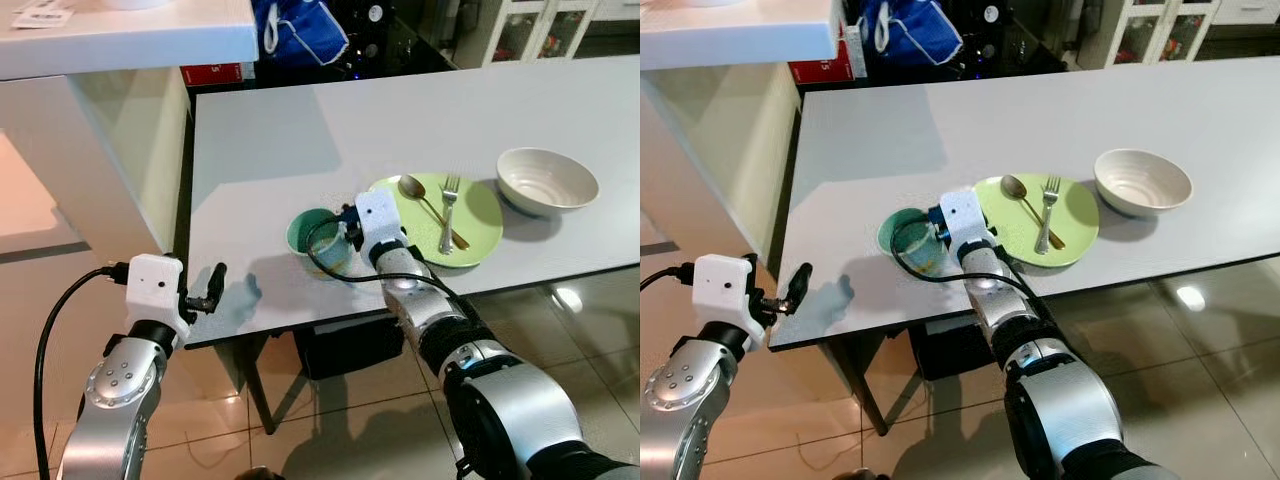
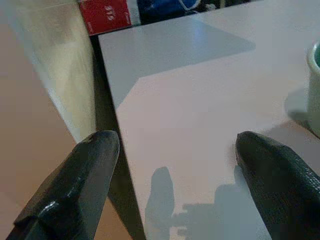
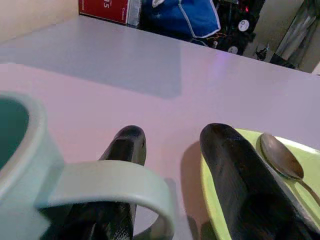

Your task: Setting the table

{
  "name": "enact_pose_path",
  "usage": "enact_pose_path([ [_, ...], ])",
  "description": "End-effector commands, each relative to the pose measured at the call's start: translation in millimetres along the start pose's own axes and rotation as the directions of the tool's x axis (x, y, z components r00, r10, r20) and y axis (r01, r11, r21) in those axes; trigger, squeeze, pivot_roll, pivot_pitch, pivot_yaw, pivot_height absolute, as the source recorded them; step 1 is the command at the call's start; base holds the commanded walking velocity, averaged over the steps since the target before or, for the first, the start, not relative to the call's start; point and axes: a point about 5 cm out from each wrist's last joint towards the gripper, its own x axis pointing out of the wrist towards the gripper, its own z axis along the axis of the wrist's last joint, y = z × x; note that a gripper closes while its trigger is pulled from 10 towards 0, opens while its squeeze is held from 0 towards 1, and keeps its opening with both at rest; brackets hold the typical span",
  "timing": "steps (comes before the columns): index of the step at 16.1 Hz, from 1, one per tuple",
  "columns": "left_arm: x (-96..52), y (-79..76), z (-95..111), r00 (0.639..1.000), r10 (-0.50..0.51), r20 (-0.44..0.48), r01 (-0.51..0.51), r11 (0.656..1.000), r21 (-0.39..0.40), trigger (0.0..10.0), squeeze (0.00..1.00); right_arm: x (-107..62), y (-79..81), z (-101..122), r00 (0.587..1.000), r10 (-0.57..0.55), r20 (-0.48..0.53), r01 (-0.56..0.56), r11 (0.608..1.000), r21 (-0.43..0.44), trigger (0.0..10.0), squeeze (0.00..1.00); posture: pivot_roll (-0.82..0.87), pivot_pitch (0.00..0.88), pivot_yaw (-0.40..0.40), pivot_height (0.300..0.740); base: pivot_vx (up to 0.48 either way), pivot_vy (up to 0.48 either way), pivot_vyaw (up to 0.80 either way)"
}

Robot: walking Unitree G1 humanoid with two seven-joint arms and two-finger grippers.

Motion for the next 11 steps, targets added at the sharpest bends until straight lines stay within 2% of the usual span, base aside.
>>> enact_pose_path([
  [1,1.6,-1.9,-0.4,1.0,0.001,0.005,-0.001,1.0,0.002,10.0,0.0,1.4,-1.8,3.6,1.0,-0.002,0.013,0.002,1.0,-0.005,10.0,0.0,0.16,0.006,0.018,0.74,0.0,0.0,0.0],
  [10,1.2,-3.3,-0.9,1.0,0.011,0.01,-0.011,1.0,-0.006,10.0,0.0,-7.4,-2.8,-21.3,0.995,-0.011,-0.096,0.016,0.999,0.052,10.0,0.0,0.16,0.015,0.014,0.74,0.0,0.0,0.0],
  [11,1.0,-3.3,-1.1,1.0,0.011,0.009,-0.011,1.0,-0.006,10.0,0.0,-7.6,-3.0,-21.8,0.995,-0.011,-0.098,0.017,0.998,0.06,7.6,0.0,0.16,0.015,0.014,0.74,0.0,0.0,0.0],
])
